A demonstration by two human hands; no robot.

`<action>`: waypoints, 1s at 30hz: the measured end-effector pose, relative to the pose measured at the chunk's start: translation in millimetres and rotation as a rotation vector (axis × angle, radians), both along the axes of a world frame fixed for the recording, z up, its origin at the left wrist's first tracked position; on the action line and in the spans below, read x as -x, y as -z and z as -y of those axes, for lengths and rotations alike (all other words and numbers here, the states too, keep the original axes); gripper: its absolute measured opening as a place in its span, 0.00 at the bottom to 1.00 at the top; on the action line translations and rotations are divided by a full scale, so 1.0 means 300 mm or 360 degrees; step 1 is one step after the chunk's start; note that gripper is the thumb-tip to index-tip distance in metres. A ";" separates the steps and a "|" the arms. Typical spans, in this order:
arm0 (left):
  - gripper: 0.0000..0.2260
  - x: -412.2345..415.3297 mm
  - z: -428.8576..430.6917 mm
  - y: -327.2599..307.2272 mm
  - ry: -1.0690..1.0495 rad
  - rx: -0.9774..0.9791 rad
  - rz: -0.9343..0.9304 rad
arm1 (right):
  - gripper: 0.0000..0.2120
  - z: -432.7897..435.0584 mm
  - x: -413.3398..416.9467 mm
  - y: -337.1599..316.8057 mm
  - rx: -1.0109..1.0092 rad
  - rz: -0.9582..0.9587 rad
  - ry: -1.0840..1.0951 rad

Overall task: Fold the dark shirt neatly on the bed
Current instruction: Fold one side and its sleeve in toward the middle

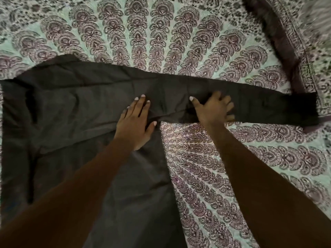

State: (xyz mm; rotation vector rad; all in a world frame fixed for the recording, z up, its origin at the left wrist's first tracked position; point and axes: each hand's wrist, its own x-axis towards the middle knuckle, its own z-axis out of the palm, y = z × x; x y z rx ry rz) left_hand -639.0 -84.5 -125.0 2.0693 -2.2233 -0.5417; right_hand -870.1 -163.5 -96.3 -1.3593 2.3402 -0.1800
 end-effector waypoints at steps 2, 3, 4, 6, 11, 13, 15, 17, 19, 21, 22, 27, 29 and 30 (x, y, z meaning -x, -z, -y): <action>0.34 -0.015 0.002 0.029 0.0015 0.0023 -0.0097 | 0.33 0.022 -0.025 0.005 0.0057 0.0182 0.0142; 0.36 -0.026 0.009 0.033 0.0023 0.0000 -0.0177 | 0.26 0.026 -0.038 0.009 0.0130 0.0294 0.0228; 0.38 -0.039 0.019 0.025 0.0016 -0.0013 -0.0315 | 0.17 0.023 -0.051 0.010 0.0261 0.0399 0.0260; 0.39 -0.071 0.027 -0.001 -0.0109 0.0044 -0.0693 | 0.09 -0.012 -0.076 0.000 0.0637 0.0646 0.0140; 0.21 -0.156 -0.045 -0.141 -0.0888 0.0019 -0.1720 | 0.10 -0.235 -0.236 -0.111 0.0935 0.1337 -0.0296; 0.17 -0.210 -0.093 -0.211 -0.1204 -0.0179 -0.1999 | 0.12 -0.345 -0.326 -0.168 0.0822 0.1535 -0.0412; 0.19 -0.285 -0.156 -0.258 -0.1407 -0.0447 -0.2304 | 0.13 -0.451 -0.405 -0.216 0.0649 0.1684 -0.0532; 0.19 -0.368 -0.248 -0.294 -0.1475 -0.0539 -0.2630 | 0.14 -0.560 -0.483 -0.254 0.0455 0.1756 -0.0675; 0.16 -0.456 -0.354 -0.330 -0.1432 -0.0482 -0.2639 | 0.16 -0.662 -0.568 -0.282 0.0282 0.1846 -0.0751; 0.18 -0.535 -0.451 -0.356 -0.1304 -0.0426 -0.2273 | 0.17 -0.748 -0.636 -0.294 0.0109 0.1923 -0.0822; 0.21 -0.578 -0.505 -0.354 -0.1237 -0.0385 -0.2058 | 0.16 -0.789 -0.668 -0.298 0.0025 0.1925 -0.0892; 0.23 -0.723 -0.781 -0.328 -0.1008 -0.0376 -0.1596 | 0.17 -0.955 -0.758 -0.313 -0.0346 0.1667 -0.1198; 0.25 -0.738 -0.885 -0.322 -0.0977 -0.0330 -0.1523 | 0.18 -1.018 -0.767 -0.311 -0.0447 0.1598 -0.1261; 0.26 -0.738 -0.928 -0.311 -0.0968 -0.0310 -0.1495 | 0.17 -1.042 -0.765 -0.307 -0.0490 0.1566 -0.1272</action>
